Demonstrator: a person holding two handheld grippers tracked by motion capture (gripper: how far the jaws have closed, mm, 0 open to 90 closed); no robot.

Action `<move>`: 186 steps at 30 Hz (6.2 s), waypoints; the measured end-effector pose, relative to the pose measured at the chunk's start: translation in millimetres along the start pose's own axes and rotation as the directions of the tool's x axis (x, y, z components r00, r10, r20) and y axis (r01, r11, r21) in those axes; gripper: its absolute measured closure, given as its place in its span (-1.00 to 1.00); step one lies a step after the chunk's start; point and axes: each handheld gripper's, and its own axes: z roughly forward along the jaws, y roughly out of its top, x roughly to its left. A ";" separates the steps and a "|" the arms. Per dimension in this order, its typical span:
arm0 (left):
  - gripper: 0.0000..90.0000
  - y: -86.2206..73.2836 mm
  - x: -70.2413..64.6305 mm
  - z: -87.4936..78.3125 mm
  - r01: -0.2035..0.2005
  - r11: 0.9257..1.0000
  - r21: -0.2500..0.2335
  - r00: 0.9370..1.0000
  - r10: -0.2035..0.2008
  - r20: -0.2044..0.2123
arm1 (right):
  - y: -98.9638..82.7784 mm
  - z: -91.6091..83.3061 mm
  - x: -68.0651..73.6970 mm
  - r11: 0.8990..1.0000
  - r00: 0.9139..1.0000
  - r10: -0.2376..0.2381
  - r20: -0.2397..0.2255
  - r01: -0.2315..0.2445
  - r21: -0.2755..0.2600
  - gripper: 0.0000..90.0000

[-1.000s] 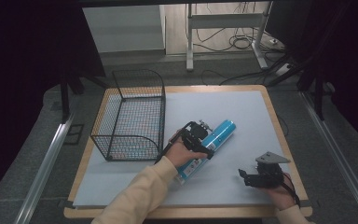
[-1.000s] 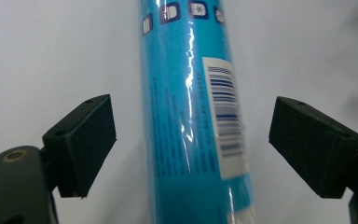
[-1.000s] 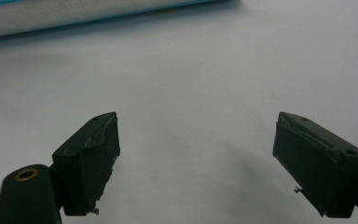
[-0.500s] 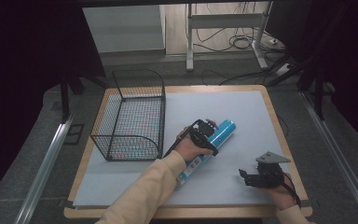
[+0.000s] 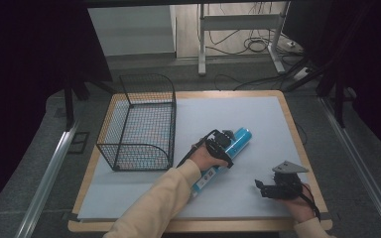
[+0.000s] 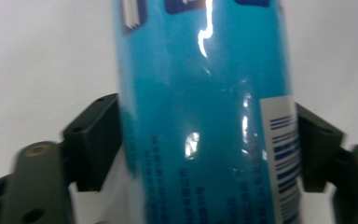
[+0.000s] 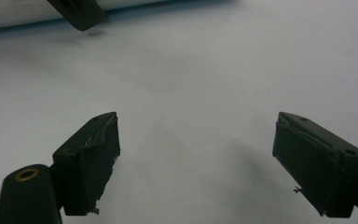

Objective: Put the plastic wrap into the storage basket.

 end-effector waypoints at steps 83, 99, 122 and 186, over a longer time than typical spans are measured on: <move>-0.29 -22.4 36.2 -139.0 0.024 0.972 -0.236 0.997 -0.040 -0.063 | 1.7 -2.2 0.2 1.000 1.000 -0.001 0.012 0.001 -0.009 -0.66; -0.29 -15.0 38.3 -164.7 0.026 0.965 -0.262 0.997 -0.042 -0.058 | 2.0 -2.7 -0.1 1.000 1.000 -0.004 0.012 0.004 -0.011 -0.66; -0.29 4.7 35.9 -215.1 -0.003 0.945 -0.328 0.996 -0.028 -0.090 | 2.1 -3.8 -1.0 1.000 1.000 -0.005 0.013 0.005 -0.014 -0.66; -0.29 -55.2 147.9 -217.8 0.184 0.938 -0.292 0.932 -0.261 -0.252 | 1.7 -1.9 -1.5 1.000 1.000 0.003 0.020 -0.003 -0.010 -0.66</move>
